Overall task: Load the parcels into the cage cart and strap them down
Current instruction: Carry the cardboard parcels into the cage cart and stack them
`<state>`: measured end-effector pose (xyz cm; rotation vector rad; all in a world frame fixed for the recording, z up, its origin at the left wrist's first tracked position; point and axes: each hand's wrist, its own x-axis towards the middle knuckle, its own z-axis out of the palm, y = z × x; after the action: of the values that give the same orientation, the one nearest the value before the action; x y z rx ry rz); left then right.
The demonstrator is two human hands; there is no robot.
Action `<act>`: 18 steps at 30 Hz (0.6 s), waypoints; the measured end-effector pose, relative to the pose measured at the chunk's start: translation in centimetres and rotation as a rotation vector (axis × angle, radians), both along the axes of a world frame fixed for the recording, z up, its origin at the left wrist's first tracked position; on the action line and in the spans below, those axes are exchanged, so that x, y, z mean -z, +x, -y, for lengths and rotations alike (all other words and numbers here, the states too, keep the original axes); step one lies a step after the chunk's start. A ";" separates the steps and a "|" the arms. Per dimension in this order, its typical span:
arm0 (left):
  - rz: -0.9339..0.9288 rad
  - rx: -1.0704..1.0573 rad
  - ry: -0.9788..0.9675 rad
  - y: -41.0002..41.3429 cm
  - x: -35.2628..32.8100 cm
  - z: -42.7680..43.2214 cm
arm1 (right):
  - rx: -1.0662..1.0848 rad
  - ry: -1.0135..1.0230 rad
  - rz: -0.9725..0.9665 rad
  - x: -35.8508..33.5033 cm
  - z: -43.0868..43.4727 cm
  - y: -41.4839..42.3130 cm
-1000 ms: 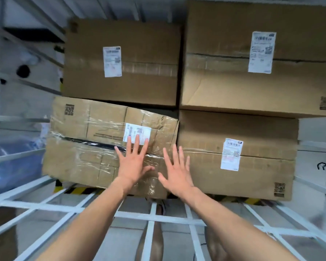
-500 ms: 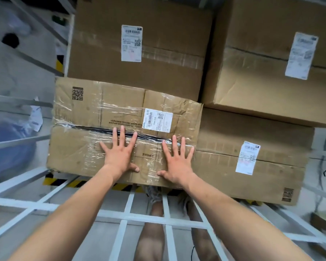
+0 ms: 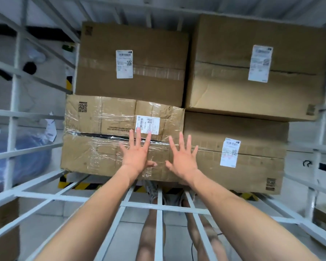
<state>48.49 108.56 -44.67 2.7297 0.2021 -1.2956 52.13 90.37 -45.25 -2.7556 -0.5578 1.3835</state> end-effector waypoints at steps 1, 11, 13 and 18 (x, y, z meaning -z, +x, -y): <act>0.026 0.007 -0.006 0.6 -1.5 1.2 | 0.008 -0.005 0.023 -1.3 0.7 0.6; 0.205 0.052 -0.115 4.8 -22.2 13.4 | 0.329 -0.031 0.264 -22.3 10.3 2.3; 0.269 0.079 -0.154 5.0 -25.5 15.7 | 0.424 -0.055 0.341 -26.2 13.0 1.9; 0.462 0.264 -0.285 4.4 -32.8 21.1 | 0.663 -0.165 0.476 -34.4 20.6 -2.4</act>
<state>52.89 87.50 -11.88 2.7653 -0.3645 -0.6343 49.78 69.75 -10.81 -2.9642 0.4763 0.6566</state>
